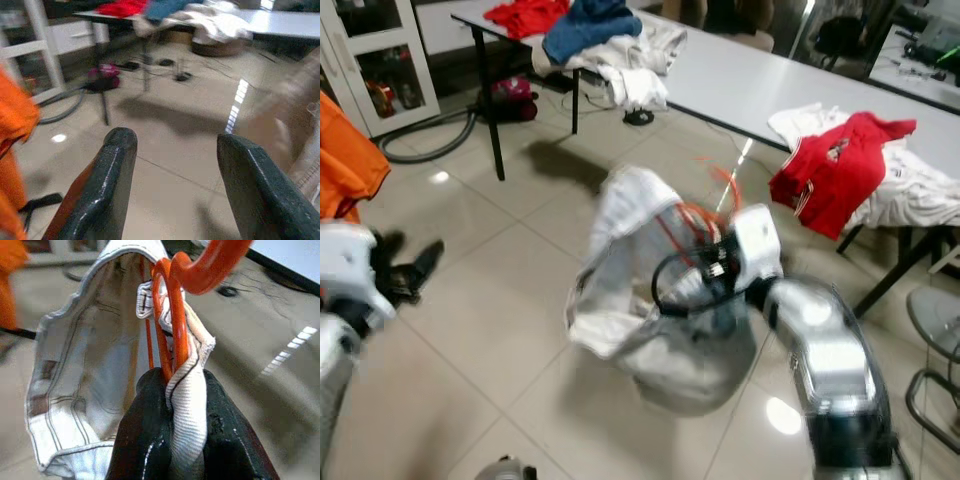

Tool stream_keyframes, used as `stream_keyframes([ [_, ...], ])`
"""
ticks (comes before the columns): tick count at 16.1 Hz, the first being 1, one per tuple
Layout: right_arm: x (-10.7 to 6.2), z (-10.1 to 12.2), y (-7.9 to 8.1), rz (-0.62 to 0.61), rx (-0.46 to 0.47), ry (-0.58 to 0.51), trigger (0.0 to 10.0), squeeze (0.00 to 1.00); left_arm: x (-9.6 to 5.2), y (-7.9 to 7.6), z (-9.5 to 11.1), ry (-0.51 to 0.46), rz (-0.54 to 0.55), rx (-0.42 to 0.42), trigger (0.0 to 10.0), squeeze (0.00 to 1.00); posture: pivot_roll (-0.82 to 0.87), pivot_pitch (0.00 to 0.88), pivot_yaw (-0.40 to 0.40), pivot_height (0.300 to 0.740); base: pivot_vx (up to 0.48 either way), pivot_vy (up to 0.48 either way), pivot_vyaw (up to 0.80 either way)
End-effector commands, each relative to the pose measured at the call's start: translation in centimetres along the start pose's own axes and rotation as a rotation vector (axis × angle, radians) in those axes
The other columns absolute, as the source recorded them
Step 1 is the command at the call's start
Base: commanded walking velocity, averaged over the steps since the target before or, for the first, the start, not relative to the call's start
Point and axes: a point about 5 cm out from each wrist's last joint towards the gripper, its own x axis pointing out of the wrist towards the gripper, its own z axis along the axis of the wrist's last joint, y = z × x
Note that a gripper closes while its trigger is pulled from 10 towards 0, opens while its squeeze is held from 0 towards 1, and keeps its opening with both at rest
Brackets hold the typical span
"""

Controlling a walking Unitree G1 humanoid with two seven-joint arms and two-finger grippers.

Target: Hang hanger

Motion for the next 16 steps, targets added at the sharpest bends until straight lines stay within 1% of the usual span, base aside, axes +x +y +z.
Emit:
stream_keyframes([
  [1, -0.3, 1.4, 0.1, -0.075, -0.041, -0.062, 10.0, 0.0, 0.0, -0.8, 1.0, -0.049, 0.03, 0.022, 10.0, 0.0, -0.05, 0.0, -0.099, 0.74, 0.0, 0.0, 0.0],
  [2, -0.5, 1.2, 0.5, -0.1, -0.015, -0.096, 10.0, 0.0, -0.2, -1.5, 1.2, -0.062, 0.037, -0.007, 10.0, 0.0, -0.05, 0.0, -0.098, 0.74, 0.0, 0.0, 0.0],
  [3, -0.7, 0.8, 0.9, -0.121, 0.057, -0.115, 10.0, 0.0, -0.4, -2.2, 1.2, -0.066, 0.031, 0.04, 10.0, 0.0, -0.03, 0.0, -0.098, 0.74, 0.0, 0.0, 0.0],
  [4, -0.9, 0.3, 1.6, -0.112, 0.107, -0.129, 10.0, 0.0, -0.6, -2.7, 0.9, -0.066, 0.033, 0.033, 10.0, 0.0, -0.03, 0.0, -0.093, 0.74, 0.0, 0.0, 0.0],
  [5, -0.8, 0.0, 2.2, -0.099, 0.113, -0.14, 10.0, 0.0, -0.8, -3.6, 0.5, -0.071, 0.011, 0.033, 10.0, 0.0, -0.02, 0.0, -0.087, 0.74, 0.0, 0.0, 0.0],
  [6, -0.6, 0.1, 2.7, -0.088, 0.111, -0.145, 10.0, 0.0, -0.8, -3.9, 0.5, -0.079, 0.0, 0.052, 10.0, 0.0, -0.01, 0.0, -0.076, 0.74, 0.289, 0.0, 0.0],
  [7, -0.7, 0.4, 3.3, -0.057, 0.103, -0.16, 10.0, 0.0, -0.9, -4.2, 0.8, -0.084, 0.003, 0.019, 10.0, 0.0, -0.01, 0.0, -0.063, 0.74, 0.337, 0.0, 0.0],
  [8, -0.9, 0.4, 3.6, -0.041, 0.072, -0.165, 10.0, 0.0, -0.9, -4.4, 0.9, -0.078, 0.004, -0.009, 10.0, 0.0, -0.01, 0.0, -0.062, 0.74, 0.439, 0.0, 0.0],
  [10, -1.0, 0.0, 3.8, -0.033, 0.07, -0.151, 10.0, 0.0, -0.8, -4.7, 1.1, -0.08, -0.003, 0.012, 10.0, 0.0, 0.0, 0.0, -0.059, 0.74, 0.456, 0.0, 0.21],
  [11, -0.8, 0.1, 3.8, -0.033, 0.054, -0.151, 10.0, 0.0, -0.6, -4.8, 1.4, -0.088, -0.02, 0.033, 10.0, 0.0, 0.0, 0.0, -0.04, 0.74, 0.458, 0.0, 0.8],
  [13, -0.4, 0.7, 3.4, -0.038, 0.011, -0.169, 10.0, 0.0, -0.4, -4.7, 1.6, -0.091, -0.032, 0.051, 10.0, 0.0, 0.0, 0.0, -0.036, 0.74, 0.454, 0.0, 0.8],
  [15, -0.4, 0.7, 3.2, -0.047, 0.011, -0.17, 10.0, 0.0, -0.3, -4.5, 1.5, -0.085, -0.021, 0.049, 10.0, 0.0, 0.02, 0.0, -0.037, 0.74, 0.454, 0.0, 0.8],
  [16, -0.3, 0.5, 3.3, -0.052, 0.02, -0.168, 10.0, 0.0, 0.0, -4.6, 1.9, -0.095, -0.012, 0.038, 10.0, 0.0, 0.02, 0.0, -0.042, 0.74, 0.454, 0.0, 0.8],
])
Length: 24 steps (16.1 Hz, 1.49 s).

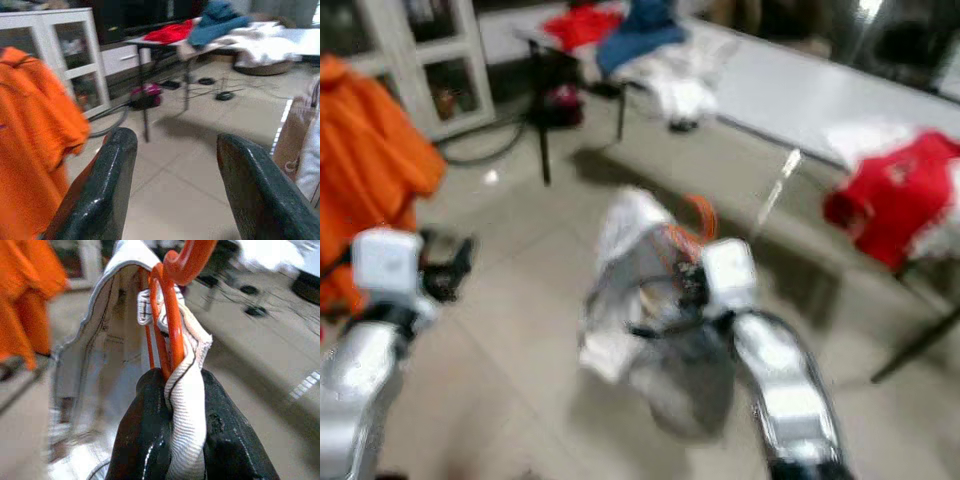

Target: Hang hanger

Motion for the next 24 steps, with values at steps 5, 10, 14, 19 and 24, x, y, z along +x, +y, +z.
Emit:
stream_keyframes([
  [5, 0.0, 1.0, -0.5, -0.028, -0.012, -0.076, 10.0, 0.0, 0.8, -0.9, 0.8, -0.028, -0.022, -0.006, 10.0, 0.0, -0.01, 0.0, -0.041, 0.74, 0.455, 0.0, 0.48],
  [10, -0.4, 0.9, -0.4, -0.042, -0.001, -0.102, 10.0, 0.0, 1.0, -1.2, 0.5, -0.026, -0.028, -0.026, 10.0, 0.0, -0.04, 0.0, -0.025, 0.74, 0.455, 0.0, 0.0],
  [14, -0.5, 0.9, 0.3, 0.023, -0.024, -0.094, 10.0, 0.0, 0.8, -1.2, 0.3, -0.021, -0.022, -0.087, 10.0, 0.0, -0.05, 0.0, -0.023, 0.74, 0.326, 0.0, 0.0],
  [19, -0.5, 1.2, 1.0, 0.147, -0.036, -0.087, 10.0, 0.0, 0.1, -1.0, 0.2, -0.018, 0.007, -0.033, 10.0, 0.0, -0.05, 0.0, -0.047, 0.74, 0.0, -0.061, 0.64],
  [24, 0.5, 1.7, 0.7, 0.183, -0.075, -0.082, 10.0, 0.0, -0.6, -0.9, 0.1, -0.003, 0.027, 0.001, 10.0, 0.0, -0.03, 0.0, -0.069, 0.74, 0.0, -0.418, 0.8],
])
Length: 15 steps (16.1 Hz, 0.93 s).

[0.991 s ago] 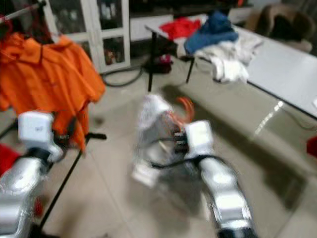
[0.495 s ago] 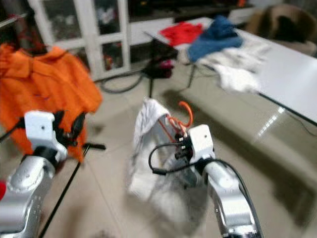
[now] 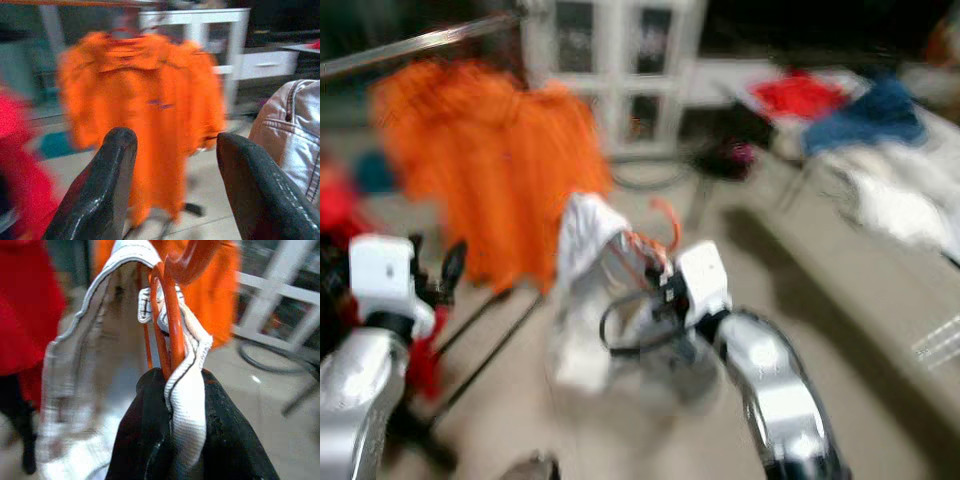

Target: Hang hanger

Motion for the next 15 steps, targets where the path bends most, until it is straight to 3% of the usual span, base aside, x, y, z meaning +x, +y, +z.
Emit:
stream_keyframes([
  [1, -0.1, 1.1, -0.8, -0.025, -0.028, -0.054, 10.0, 0.0, -0.2, -0.4, 0.2, -0.001, -0.006, 0.001, 10.0, 0.0, -0.03, 0.0, -0.072, 0.74, 0.0, -0.45, 0.8],
  [7, 0.6, 2.0, -2.8, -0.103, -0.076, -0.068, 10.0, 0.0, -0.7, -0.5, 0.0, 0.011, 0.004, 0.012, 10.0, 0.0, -0.02, 0.0, -0.075, 0.74, 0.0, -0.45, 0.75],
  [9, 0.5, 1.9, -3.7, -0.182, -0.046, -0.067, 10.0, 0.0, -0.8, -0.4, 0.0, 0.014, 0.002, 0.021, 10.0, 0.0, -0.02, 0.0, -0.073, 0.74, 0.0, -0.448, 0.0],
  [12, 0.5, 1.5, -4.2, -0.255, -0.078, -0.054, 10.0, 0.0, -0.5, -0.5, 0.1, 0.008, 0.004, 0.024, 10.0, 0.0, -0.03, 0.0, -0.058, 0.74, 0.0, -0.45, 0.0],
  [15, -0.1, 1.5, -4.4, -0.318, 0.046, -0.102, 10.0, 0.0, 0.0, -0.6, 0.3, 0.003, -0.014, 0.028, 10.0, 0.0, -0.03, 0.0, -0.038, 0.74, 0.0, -0.454, 0.0],
])
